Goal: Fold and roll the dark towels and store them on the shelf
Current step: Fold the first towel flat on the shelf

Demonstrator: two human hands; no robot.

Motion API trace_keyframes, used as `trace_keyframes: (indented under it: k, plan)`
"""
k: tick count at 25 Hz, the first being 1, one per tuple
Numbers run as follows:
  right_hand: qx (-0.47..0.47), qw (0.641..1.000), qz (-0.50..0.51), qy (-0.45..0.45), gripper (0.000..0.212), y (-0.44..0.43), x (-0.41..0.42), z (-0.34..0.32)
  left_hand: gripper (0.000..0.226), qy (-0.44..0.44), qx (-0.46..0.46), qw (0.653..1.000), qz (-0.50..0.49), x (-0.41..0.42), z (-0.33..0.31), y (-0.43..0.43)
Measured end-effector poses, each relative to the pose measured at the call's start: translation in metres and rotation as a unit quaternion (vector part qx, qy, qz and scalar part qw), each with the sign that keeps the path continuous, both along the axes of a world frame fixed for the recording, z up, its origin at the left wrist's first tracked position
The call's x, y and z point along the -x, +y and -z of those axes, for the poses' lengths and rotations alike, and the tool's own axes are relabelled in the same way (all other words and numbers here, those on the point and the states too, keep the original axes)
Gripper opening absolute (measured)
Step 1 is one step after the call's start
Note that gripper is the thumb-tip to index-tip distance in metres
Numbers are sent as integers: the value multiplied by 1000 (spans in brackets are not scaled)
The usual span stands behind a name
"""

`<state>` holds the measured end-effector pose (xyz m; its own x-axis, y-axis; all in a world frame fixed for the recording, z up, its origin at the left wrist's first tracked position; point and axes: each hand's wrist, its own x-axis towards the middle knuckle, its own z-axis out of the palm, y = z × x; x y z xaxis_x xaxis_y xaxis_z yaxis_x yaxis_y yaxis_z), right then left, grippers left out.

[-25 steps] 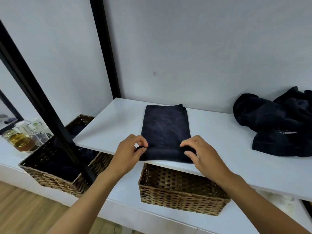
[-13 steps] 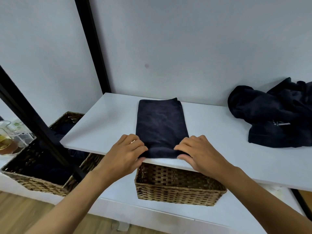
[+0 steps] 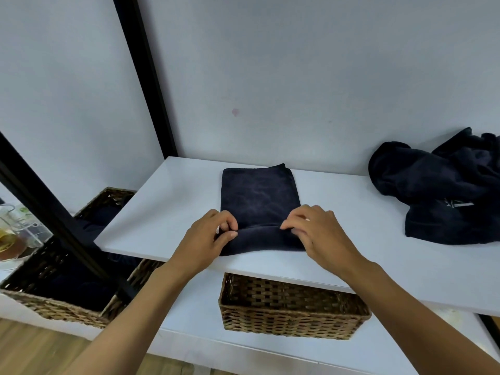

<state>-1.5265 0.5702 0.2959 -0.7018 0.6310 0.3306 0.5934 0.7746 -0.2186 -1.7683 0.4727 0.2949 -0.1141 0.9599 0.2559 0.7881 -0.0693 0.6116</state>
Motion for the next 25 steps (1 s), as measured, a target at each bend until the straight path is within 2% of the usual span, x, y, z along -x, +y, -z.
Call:
trace_keyframes:
  k: [1, 3, 5, 7, 9, 11, 13, 15, 18, 19, 21, 22, 23, 25]
  plan:
    - [-59, 998, -25, -12, 26, -1, -2, 4, 11, 29, -10, 1000, 8, 0, 2, 2]
    - [-84, 994, -60, -40, 24, -1, -10, 8, 13, 93, -40, 995, 20, 1, 4, 3]
    - [-61, 993, -64, -83, 38, 1, -12, 7, 15, 165, -75, 982, 45, 5, 8, -1]
    - [-16, 996, -49, -79, 34, 6, -8, 3, 35, 240, -90, 964, 75, 9, 12, -7]
    - [72, 996, -34, -45, 25, 10, -2, -1, 44, 286, -96, 950, 79, 12, 15, -7]
    - [189, 982, -16, -15, 18, 17, 2, -7, 41, 262, -65, 960, 70, 13, 15, 0]
    - [256, 967, 4, -3, 16, 23, 8, -14, 32, 163, -15, 984, 62, 14, 6, 11]
    - [203, 978, 28, -44, 22, 26, 15, -19, 20, 79, 47, 994, 66, 15, -3, 24]
    - [60, 998, -5, -36, 24, 19, 18, -22, 22, 6, 111, 991, 79, 18, -12, 38]
    - [51, 998, -16, -38, 26, 16, 19, -23, 23, -15, 120, 989, 83, 19, -15, 41]
    - [91, 995, 3, -39, 25, 15, 22, -21, 18, -38, 118, 989, 82, 21, -15, 47]
    - [121, 992, 20, -32, 23, 18, 26, -20, 14, -33, 100, 992, 71, 20, -15, 47]
    - [148, 988, 34, -19, 21, 21, 29, -20, 13, 10, 58, 997, 49, 18, -15, 46]
    - [187, 981, 55, 2, 17, 29, 35, -18, 18, 180, -86, 980, 17, 16, -7, 42]
